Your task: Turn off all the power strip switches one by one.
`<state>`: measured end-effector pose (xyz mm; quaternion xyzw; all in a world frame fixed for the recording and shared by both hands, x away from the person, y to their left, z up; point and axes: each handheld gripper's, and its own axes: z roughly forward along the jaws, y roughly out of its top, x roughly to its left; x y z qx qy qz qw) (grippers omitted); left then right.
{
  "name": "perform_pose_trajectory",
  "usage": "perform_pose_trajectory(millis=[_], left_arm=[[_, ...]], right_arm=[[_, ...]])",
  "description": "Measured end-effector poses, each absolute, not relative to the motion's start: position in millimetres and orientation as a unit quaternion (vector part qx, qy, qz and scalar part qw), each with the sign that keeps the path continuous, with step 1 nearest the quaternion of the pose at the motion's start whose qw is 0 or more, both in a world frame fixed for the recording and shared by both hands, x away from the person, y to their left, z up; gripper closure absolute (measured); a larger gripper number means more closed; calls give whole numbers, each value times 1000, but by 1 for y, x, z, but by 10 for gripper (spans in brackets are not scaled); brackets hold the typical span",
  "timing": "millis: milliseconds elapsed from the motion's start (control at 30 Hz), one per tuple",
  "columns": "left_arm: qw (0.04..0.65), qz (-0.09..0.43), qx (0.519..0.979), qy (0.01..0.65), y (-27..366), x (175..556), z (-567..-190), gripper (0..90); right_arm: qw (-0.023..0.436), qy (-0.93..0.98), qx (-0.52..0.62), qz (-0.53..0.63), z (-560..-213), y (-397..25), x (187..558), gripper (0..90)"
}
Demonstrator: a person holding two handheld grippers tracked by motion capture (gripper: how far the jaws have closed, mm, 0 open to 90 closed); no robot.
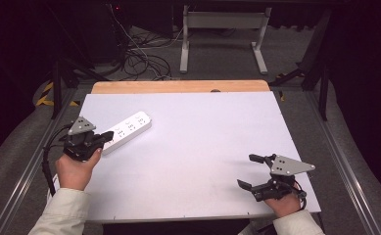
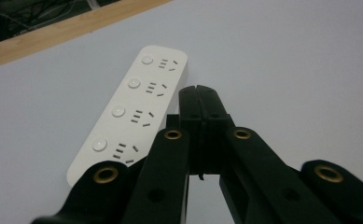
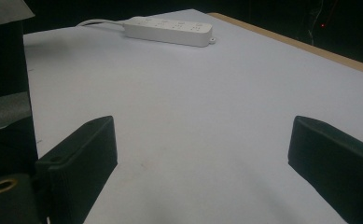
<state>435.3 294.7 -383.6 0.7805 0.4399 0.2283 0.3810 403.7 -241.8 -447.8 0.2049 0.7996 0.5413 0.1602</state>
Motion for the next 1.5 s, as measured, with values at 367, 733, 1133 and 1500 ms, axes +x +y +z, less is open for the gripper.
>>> perform_pose_trajectory(millis=[367, 733, 1133, 1500], left_arm=[[328, 186, 781, 499, 306, 473, -394, 900], [268, 165, 781, 540, 324, 504, -411, 900], [242, 141, 783, 555, 328, 526, -416, 900], [230, 134, 786, 559, 327, 533, -420, 900]], right_arm=[[158, 799, 204, 543, -448, -242, 404, 89], [155, 801, 202, 542, -448, -241, 404, 91], [149, 802, 200, 543, -448, -242, 404, 94], [148, 802, 198, 543, -448, -242, 404, 95]])
